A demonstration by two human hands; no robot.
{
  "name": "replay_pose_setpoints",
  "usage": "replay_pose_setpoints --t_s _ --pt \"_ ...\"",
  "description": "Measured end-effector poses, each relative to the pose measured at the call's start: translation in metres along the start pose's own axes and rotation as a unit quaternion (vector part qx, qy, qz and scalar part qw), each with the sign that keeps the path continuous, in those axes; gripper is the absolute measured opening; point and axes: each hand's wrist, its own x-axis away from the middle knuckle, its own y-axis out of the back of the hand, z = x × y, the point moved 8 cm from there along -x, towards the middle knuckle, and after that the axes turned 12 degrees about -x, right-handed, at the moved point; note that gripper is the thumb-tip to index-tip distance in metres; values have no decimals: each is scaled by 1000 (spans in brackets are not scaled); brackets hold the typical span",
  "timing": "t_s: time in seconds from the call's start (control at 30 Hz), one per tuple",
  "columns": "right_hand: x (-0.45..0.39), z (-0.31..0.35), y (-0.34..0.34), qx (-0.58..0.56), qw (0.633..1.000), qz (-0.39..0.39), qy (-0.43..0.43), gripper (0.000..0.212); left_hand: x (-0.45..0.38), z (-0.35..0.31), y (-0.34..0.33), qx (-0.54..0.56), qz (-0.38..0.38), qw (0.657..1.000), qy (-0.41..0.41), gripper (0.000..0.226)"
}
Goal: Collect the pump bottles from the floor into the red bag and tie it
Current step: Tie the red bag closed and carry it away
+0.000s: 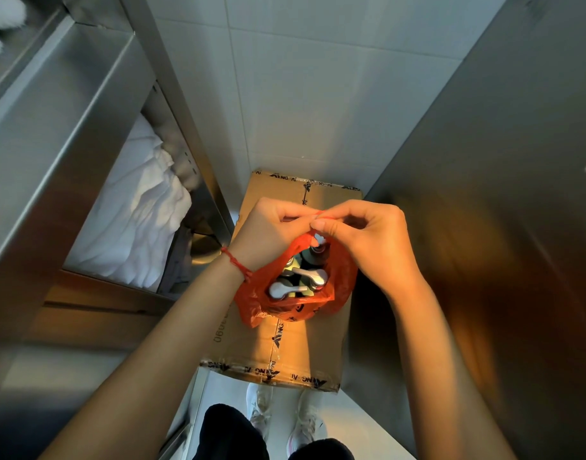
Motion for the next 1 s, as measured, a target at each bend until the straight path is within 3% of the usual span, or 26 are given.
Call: replay_pose_setpoints --t_s 0.17,0.27,0.37,0.5,0.73,0.9,1.0 --pt "-3 1 -1 -4 1000 1 22 5 4 -1 -7 62 70 996 -2 36" --pt "-6 2 -3 8 999 -3 40 8 5 -6 -10 28 42 999 -14 32" --pt "-11 -3 -5 -1 999 -5 34 11 5 -4 -12 28 -1 1000 -7 13" --pt "-11 -18 0 -68 997 -18 0 7 4 3 -17 57 -14 997 40 23" --pt "-4 -34 3 -116 993 4 3 23 6 12 -15 100 3 991 92 24" --pt "-3 -33 2 -61 997 -24 47 29 5 16 -19 150 22 980 128 20" --pt "-2 -31 2 -16 996 -60 70 20 4 15 -19 134 21 982 129 20"
